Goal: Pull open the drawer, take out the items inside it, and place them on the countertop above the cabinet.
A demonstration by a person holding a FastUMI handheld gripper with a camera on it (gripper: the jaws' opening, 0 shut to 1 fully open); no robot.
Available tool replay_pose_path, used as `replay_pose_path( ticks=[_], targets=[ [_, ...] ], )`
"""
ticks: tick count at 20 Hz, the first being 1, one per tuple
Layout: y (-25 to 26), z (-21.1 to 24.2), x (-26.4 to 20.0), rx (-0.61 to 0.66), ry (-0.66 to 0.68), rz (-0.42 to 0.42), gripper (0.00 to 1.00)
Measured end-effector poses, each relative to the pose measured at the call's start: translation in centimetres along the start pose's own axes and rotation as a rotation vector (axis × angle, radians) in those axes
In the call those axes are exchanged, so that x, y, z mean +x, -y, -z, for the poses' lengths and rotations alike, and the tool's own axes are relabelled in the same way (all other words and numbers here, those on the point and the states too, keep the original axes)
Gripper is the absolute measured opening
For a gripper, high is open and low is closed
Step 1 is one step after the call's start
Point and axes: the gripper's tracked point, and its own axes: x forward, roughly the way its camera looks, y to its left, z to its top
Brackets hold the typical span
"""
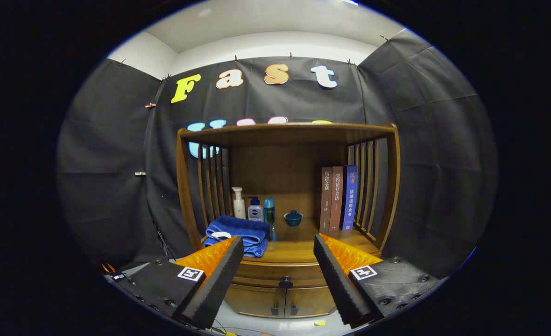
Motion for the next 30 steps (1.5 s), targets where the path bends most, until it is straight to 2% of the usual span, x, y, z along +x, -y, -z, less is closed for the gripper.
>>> replay_pose_path(
  ticks=[14,19,26,30],
  targets=[
    [2.5,16.0,9.6,0.037,-0.266,0.040,1.00],
    [2.6,22.3,12.1,0.034,-0.356,0.048,0.95],
    [3.3,26.2,14.5,0.027,-0.412,0.063,0.94],
    [3.1,26.6,14.9,0.040,-0.407,0.051,0.51]
  ],
)
